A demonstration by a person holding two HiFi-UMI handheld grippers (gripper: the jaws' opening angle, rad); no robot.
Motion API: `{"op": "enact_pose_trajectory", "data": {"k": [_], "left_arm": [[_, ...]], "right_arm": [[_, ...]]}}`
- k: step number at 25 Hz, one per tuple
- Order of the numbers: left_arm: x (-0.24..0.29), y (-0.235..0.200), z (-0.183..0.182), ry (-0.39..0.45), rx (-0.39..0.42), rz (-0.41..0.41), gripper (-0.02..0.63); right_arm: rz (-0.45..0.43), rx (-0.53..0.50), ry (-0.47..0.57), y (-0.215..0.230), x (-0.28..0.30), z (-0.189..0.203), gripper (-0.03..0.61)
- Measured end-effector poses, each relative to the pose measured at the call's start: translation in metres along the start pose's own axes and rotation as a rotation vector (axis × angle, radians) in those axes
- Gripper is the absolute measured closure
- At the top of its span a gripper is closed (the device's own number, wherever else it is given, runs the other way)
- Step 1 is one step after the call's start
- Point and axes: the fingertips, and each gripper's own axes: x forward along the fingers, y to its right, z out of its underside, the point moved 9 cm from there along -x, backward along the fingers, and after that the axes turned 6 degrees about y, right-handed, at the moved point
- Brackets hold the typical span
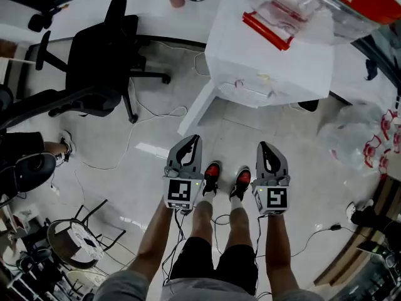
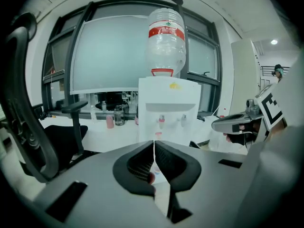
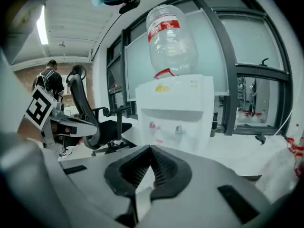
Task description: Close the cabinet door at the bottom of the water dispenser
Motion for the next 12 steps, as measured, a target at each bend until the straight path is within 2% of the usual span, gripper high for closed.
{"op": "enact_pose_trajectory", "data": {"k": [7, 12], "left_arm": [[0.018, 0.019, 0.072, -0.036, -0.002, 0.014, 0.585], [0.026, 0.017, 0.132, -0.063, -0.034, -0.021, 0.586]], "right_arm": [[-0.029, 0.013, -0.01, 0.005, 0.015, 0.07, 0.56], [-0.059, 0.012, -0.033, 0.003, 0.026, 0.126, 0.56]]}}
